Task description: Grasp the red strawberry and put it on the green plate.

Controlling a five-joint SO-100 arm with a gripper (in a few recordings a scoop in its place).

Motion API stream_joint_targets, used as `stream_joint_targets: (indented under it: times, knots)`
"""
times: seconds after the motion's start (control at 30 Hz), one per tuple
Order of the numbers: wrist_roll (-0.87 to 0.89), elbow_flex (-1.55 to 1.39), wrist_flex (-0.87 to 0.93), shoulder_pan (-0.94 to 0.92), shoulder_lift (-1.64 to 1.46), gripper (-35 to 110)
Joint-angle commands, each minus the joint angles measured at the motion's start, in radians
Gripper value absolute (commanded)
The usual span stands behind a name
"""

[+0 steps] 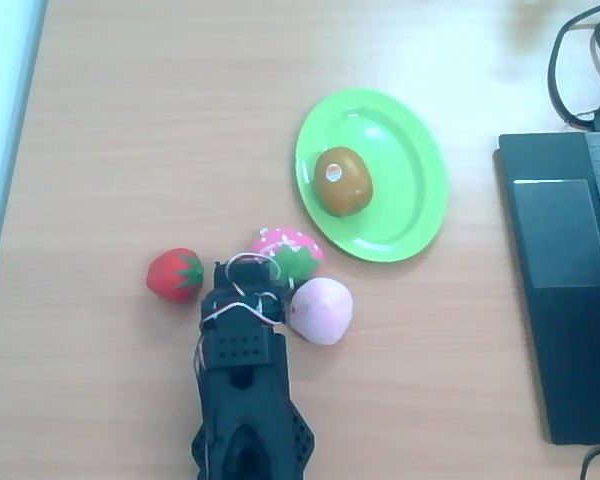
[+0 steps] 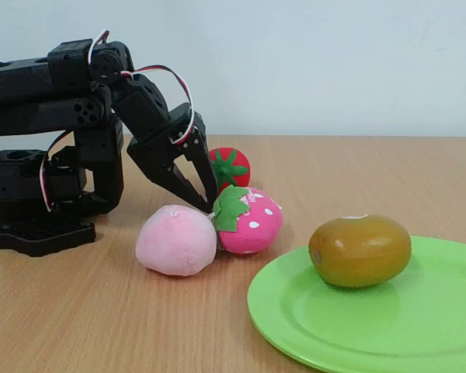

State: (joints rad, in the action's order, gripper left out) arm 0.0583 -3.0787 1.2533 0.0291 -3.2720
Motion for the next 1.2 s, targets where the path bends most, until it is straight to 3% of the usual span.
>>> stream_joint_targets:
  times: [0.0, 0.63, 0.97, 1.17]
  knots:
    - [-0.566, 0.663, 0.153, 0.465, 0.698, 25]
    - [-0.572, 0.692, 0.186, 0.471, 0.752, 31]
    - [-0.541, 0.684, -0.078, 0.364, 1.017, 31]
    - [-0.54, 0.67, -0.127, 0.354, 1.094, 31]
